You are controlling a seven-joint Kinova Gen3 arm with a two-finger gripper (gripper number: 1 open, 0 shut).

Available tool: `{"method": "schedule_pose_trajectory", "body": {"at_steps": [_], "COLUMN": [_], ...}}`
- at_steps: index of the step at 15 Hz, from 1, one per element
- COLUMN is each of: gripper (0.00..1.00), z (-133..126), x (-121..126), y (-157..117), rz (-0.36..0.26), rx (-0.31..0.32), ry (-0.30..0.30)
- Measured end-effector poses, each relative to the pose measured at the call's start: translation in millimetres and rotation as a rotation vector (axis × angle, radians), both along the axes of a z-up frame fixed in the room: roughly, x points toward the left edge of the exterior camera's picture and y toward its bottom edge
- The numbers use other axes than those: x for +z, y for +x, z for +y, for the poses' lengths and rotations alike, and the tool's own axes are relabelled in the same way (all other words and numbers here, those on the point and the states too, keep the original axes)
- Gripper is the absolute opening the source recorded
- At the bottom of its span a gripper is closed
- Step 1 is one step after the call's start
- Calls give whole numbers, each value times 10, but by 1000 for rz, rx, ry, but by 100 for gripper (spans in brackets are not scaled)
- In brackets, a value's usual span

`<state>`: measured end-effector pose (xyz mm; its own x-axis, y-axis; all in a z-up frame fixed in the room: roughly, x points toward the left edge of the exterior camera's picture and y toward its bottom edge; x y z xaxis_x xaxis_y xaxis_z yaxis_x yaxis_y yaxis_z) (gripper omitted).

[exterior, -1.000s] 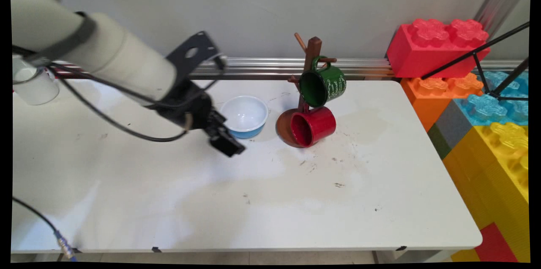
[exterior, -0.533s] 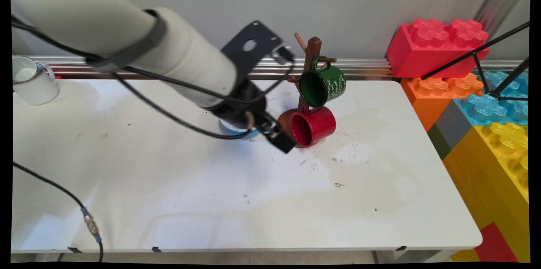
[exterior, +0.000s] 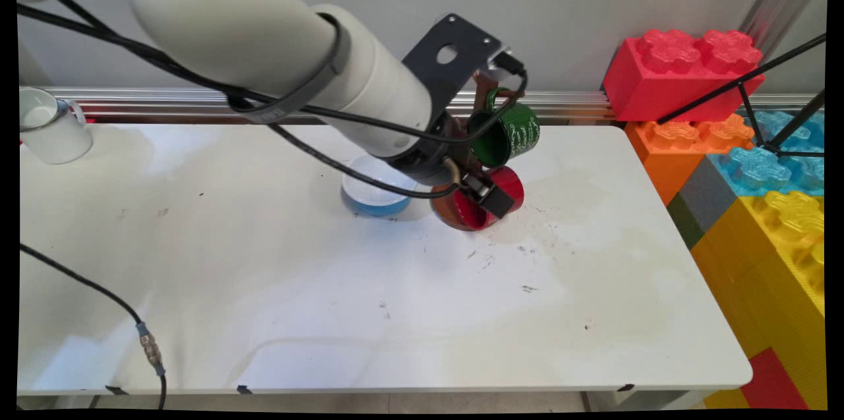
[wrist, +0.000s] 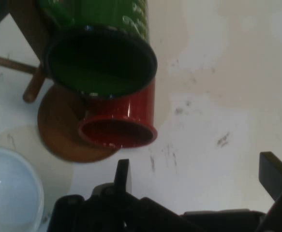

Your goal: Pick up the green mug from the rack

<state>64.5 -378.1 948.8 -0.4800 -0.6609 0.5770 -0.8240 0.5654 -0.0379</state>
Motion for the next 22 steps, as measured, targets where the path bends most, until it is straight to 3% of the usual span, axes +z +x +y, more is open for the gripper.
{"method": "schedule_pose_trajectory", "body": {"at_steps": [9,22], "gripper": [100,100], "z": [-198,-372], "x": [-34,-501], "y": [-28,0], "rz": [41,148], "rx": [8,6], "ry": [-80,-139]}}
